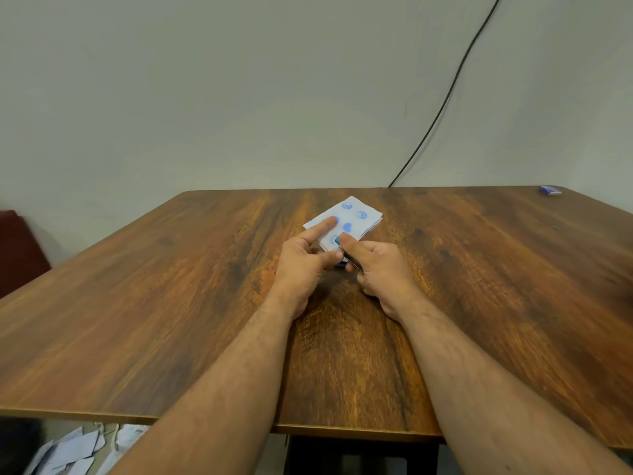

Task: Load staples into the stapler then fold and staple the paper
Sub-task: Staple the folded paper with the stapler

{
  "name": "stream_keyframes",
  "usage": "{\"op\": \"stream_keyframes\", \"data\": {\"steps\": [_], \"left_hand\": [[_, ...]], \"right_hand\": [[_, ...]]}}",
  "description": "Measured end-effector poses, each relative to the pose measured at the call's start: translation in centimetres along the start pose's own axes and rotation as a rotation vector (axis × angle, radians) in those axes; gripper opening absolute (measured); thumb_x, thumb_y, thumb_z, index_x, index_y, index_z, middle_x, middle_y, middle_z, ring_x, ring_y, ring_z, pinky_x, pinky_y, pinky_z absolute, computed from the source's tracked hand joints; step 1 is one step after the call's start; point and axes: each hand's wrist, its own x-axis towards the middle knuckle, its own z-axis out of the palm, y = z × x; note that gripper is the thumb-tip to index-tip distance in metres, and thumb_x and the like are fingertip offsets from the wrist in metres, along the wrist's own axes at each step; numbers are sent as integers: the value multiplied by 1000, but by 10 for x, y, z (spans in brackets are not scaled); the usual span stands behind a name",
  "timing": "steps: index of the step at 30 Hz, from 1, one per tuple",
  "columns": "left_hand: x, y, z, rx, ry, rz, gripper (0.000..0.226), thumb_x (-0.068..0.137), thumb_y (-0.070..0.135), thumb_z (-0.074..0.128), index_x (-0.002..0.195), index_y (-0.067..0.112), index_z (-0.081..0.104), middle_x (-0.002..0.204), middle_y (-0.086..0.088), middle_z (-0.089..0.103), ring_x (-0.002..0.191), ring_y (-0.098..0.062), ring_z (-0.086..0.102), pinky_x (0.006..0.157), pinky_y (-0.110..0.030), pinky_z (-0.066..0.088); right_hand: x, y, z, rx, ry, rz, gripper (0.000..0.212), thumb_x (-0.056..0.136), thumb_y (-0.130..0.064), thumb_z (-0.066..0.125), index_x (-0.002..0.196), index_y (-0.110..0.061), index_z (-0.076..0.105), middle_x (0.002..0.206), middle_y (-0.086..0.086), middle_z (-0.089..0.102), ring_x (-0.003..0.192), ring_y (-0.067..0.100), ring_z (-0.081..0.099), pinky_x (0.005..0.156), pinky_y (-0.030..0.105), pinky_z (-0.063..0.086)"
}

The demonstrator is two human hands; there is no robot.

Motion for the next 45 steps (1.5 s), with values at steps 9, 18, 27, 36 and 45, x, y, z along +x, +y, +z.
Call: {"op": "stream_keyframes", "data": {"steps": [9,18,27,36,45], "left_hand": [[1,0,0,-37,18,45,40,94,-6,57,127,12,69,120,-1,69,102,-18,66,98,-38,55],[3,-2,-2,-103,4,55,45,90,-14,56,112,21,75,123,-11,69,95,-15,69,80,-27,58],[4,-1,-2,-41,82,-7,51,86,-17,52,110,20,79,135,-7,61,105,-17,69,78,-28,60],[-1,4,1,-14,74,-28,58,84,-16,41,91,25,83,129,-10,66,103,-22,70,71,-25,57],[-4,7,1,-7,110,-32,43,88,-10,49,97,16,81,117,-7,70,89,-16,71,67,-26,58]], "right_hand": [[2,1,-1,50,-5,11,31,91,-39,73,81,-10,80,66,4,66,47,11,44,39,19,32],[4,3,-1,-64,12,-16,35,89,-43,73,77,-11,80,60,7,63,43,11,43,42,22,33],[6,4,-2,63,-4,15,38,91,-42,71,89,-5,79,74,13,60,47,13,35,39,22,25],[10,9,-5,37,-17,43,45,88,-47,73,91,-3,78,79,18,58,48,16,33,44,26,24],[11,7,-6,98,-43,52,43,89,-42,73,92,1,76,79,17,59,48,14,31,36,20,22]]}}
